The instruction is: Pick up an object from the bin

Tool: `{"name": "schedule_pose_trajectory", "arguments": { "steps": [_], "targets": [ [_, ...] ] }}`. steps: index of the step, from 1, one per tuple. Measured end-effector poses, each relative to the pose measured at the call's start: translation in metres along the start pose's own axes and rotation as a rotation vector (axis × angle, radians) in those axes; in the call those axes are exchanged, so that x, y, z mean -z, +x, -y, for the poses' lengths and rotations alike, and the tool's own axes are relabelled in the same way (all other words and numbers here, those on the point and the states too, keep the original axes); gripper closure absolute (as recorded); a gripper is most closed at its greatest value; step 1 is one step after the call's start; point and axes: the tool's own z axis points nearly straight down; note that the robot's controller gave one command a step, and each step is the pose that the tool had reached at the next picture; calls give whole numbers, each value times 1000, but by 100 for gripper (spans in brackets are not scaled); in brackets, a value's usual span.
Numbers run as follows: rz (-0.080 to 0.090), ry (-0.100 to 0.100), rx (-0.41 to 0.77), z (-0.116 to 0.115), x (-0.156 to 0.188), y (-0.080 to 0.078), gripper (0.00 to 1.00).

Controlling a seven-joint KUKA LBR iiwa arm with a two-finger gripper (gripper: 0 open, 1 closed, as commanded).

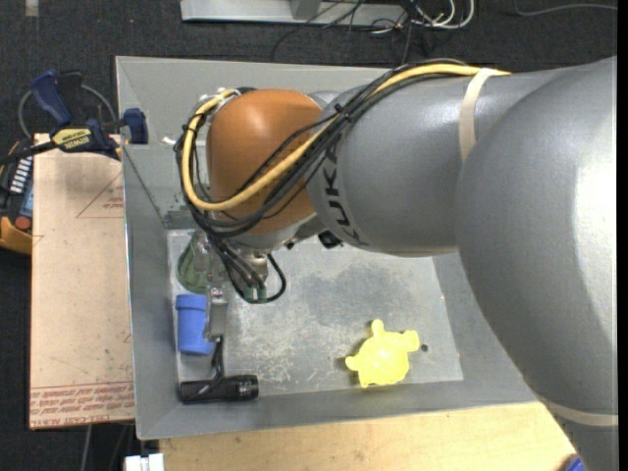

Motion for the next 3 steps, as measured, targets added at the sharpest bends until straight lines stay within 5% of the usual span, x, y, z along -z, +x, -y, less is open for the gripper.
{"name": "schedule_pose_trajectory", "arguments": {
  "steps": [1, 2, 3],
  "targets": [
    [6, -1, -5, 2, 5, -2, 0],
    [4, -1, 693, -5, -91, 2, 0],
    [12, -3, 540, -7, -28, 3, 0]
  ]
}}
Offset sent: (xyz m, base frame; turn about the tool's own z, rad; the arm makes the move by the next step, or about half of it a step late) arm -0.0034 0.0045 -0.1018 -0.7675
